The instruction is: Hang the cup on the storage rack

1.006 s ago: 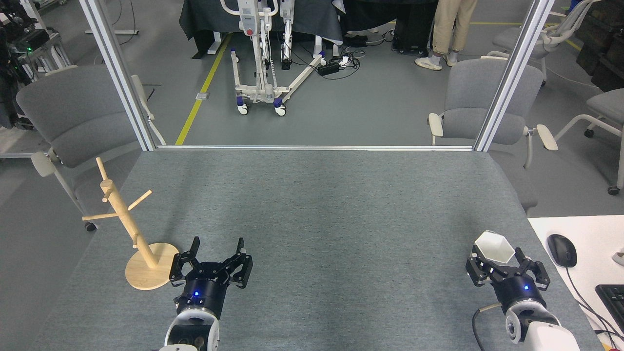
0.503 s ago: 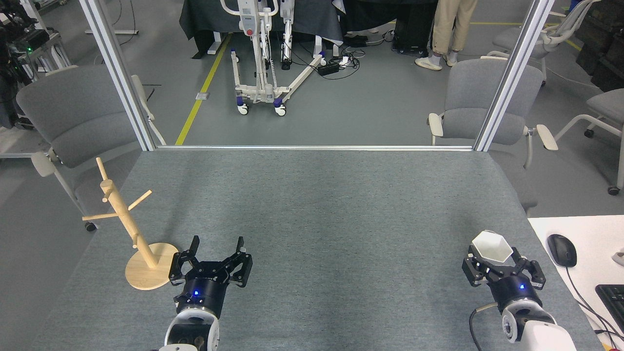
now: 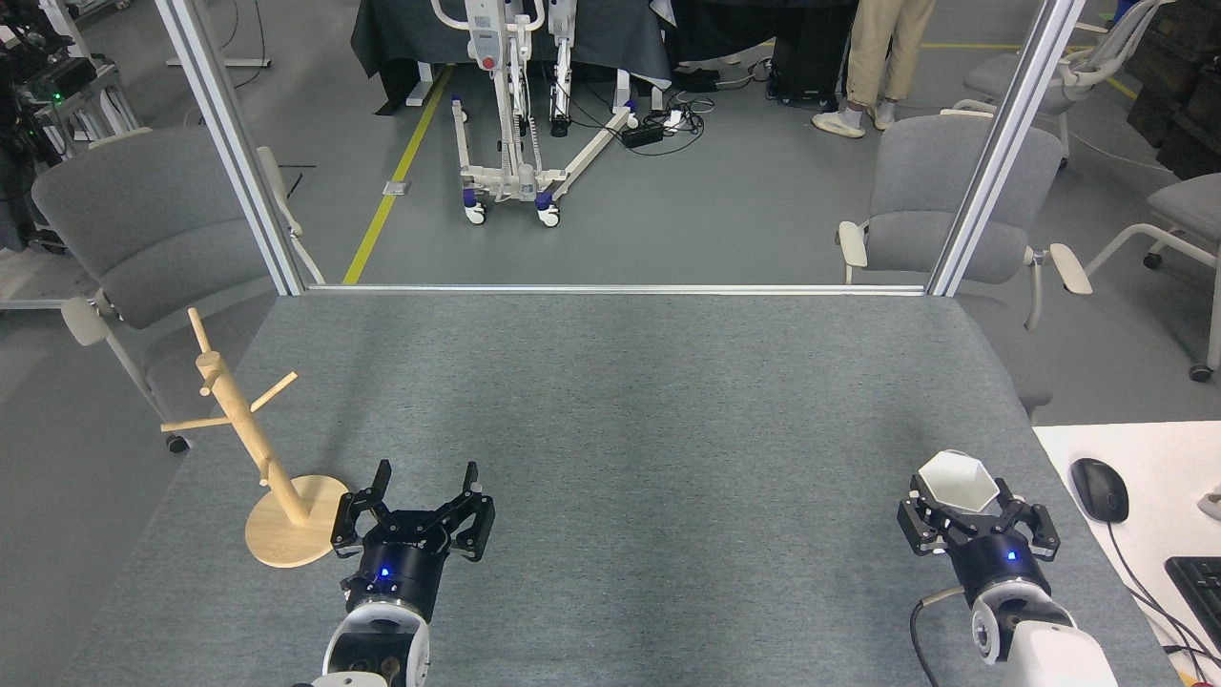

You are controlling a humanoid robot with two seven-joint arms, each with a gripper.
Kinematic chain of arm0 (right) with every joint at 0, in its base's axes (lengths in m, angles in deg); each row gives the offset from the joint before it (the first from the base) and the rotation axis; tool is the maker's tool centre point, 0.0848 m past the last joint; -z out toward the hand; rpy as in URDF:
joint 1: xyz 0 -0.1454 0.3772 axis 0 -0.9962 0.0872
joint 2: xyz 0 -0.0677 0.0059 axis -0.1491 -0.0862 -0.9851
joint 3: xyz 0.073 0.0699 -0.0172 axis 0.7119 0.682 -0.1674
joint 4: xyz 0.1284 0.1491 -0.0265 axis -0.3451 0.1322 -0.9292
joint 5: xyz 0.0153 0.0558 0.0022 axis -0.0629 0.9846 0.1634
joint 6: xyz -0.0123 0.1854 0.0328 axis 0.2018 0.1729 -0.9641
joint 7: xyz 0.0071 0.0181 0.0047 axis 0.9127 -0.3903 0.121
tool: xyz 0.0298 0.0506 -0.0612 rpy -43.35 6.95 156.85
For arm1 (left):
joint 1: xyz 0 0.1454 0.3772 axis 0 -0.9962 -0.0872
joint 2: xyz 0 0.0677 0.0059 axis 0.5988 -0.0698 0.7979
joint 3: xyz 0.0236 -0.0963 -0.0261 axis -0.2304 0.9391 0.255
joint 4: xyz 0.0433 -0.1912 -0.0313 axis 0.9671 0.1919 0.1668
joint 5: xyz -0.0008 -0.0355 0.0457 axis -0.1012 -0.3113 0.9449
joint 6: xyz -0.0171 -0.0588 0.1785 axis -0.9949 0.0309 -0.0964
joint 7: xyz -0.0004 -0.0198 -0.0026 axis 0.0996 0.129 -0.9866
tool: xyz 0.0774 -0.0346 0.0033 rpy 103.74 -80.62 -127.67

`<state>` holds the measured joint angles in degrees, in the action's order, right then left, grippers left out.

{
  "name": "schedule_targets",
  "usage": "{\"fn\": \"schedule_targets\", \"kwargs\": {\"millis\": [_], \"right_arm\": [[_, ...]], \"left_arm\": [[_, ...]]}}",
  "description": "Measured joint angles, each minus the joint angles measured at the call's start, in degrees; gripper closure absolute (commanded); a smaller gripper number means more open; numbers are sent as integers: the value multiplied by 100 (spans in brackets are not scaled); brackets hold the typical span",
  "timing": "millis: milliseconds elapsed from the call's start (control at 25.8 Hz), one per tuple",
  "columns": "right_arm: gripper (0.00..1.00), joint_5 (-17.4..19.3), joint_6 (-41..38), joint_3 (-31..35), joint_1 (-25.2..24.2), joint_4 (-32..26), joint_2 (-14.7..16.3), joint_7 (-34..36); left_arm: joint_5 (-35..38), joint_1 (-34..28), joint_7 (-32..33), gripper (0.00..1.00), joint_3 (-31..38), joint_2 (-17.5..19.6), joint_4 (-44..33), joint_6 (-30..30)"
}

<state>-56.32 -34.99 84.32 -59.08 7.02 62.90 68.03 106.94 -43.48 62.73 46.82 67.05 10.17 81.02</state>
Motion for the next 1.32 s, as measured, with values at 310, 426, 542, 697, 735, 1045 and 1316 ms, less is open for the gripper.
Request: {"fn": "schedule_targets", "kwargs": {"millis": [310,426,542,697,735,1045,1316], "right_arm": [[0,13,144,-149,3,2,-24,31],[0,15,155,-154,-7,2,-35,45],[0,31,165,-146,-20,2,-35,47],[0,54,165,-124,-16,2,1,49],[0,58,161,-122,-10,2,9,49],[0,58,123,-128,0,21,36,53],[0,36,145,-162,18,165,26,71]], "left_arm": [[0,19,-1,1,-1,-4,8,2],[0,26,-1,1,-2,-8,9,2],[0,28,-1,1,-2,-9,9,2],[0,28,1,1,-3,-9,9,5],[0,29,2,1,-3,-9,7,7],[0,30,3,1,-3,-25,-9,16],[-5,35,3,1,-13,-61,-23,20]]}}
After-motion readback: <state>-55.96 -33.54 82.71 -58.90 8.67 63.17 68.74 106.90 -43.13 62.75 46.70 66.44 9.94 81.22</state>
